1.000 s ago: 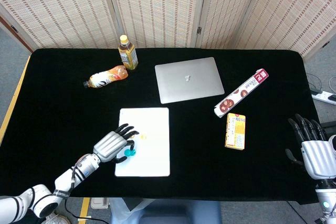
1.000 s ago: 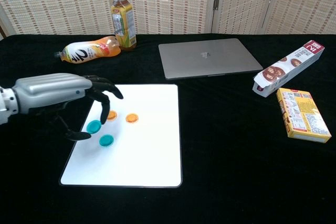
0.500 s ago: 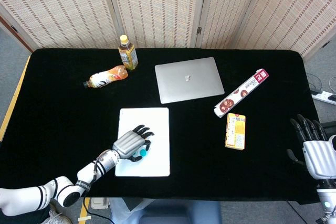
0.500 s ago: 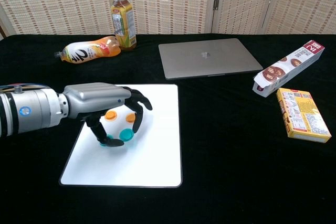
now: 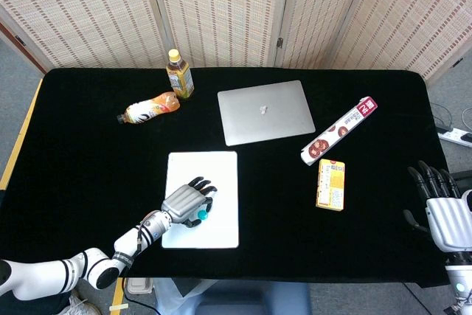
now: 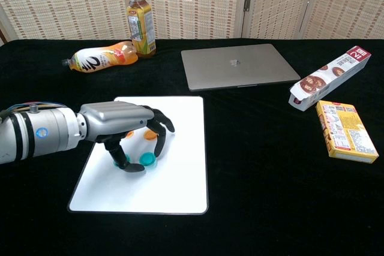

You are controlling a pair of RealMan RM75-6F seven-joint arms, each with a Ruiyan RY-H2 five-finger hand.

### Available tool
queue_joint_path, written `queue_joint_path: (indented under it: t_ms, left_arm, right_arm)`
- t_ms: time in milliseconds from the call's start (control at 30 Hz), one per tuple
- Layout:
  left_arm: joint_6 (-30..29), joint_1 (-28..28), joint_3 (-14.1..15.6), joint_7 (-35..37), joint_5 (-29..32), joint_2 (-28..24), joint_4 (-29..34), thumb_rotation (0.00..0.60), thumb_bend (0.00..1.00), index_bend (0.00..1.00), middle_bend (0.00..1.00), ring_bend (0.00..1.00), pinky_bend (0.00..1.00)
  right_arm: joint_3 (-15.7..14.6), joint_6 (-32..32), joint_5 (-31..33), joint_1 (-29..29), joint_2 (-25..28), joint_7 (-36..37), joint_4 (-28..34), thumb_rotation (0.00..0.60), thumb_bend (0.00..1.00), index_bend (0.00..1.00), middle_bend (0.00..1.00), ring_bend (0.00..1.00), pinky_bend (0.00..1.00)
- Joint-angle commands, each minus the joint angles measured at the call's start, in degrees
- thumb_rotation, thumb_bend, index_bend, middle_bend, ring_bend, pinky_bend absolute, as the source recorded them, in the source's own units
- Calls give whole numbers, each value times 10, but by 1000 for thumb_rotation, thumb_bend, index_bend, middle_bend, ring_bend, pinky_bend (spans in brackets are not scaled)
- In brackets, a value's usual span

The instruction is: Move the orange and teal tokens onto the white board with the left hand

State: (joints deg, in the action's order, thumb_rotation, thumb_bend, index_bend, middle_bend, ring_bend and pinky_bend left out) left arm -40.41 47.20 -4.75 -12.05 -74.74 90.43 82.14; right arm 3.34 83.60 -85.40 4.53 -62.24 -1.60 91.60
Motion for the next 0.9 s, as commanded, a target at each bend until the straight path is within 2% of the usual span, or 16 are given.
queue_joint_path:
  t_ms: [33,167,367,633,900]
  left_arm:
    - [-1,1,2,-3,4,-1,4,600,361,417,165,59,0]
    - [-10,1,4,-4,4,-6,15,600,361,368,144,44,0]
    - [-68,-23,-9,26,-7,-46,54,600,361,334,134,40,0]
    - [-180,-96,-17,80,-4,-129,83,600,362,303,135,41,0]
    - [-303,-188,-8,68,15,-181,88,600,362,275,132,41,0]
  right_arm:
    - [0,0,0,0,0,0,-1,600,377,0,0,17,0]
    - [1,1,0,0,0,1,-1,600,377,0,0,17,0]
    - [4,1,5,0,3,5,-3,600,377,0,0,19,0]
    - [9,-7,14,3,2,22,-15,600,378,0,0,19,0]
    - [14,-13,7,13,0,59,-28,600,377,0,0,20,0]
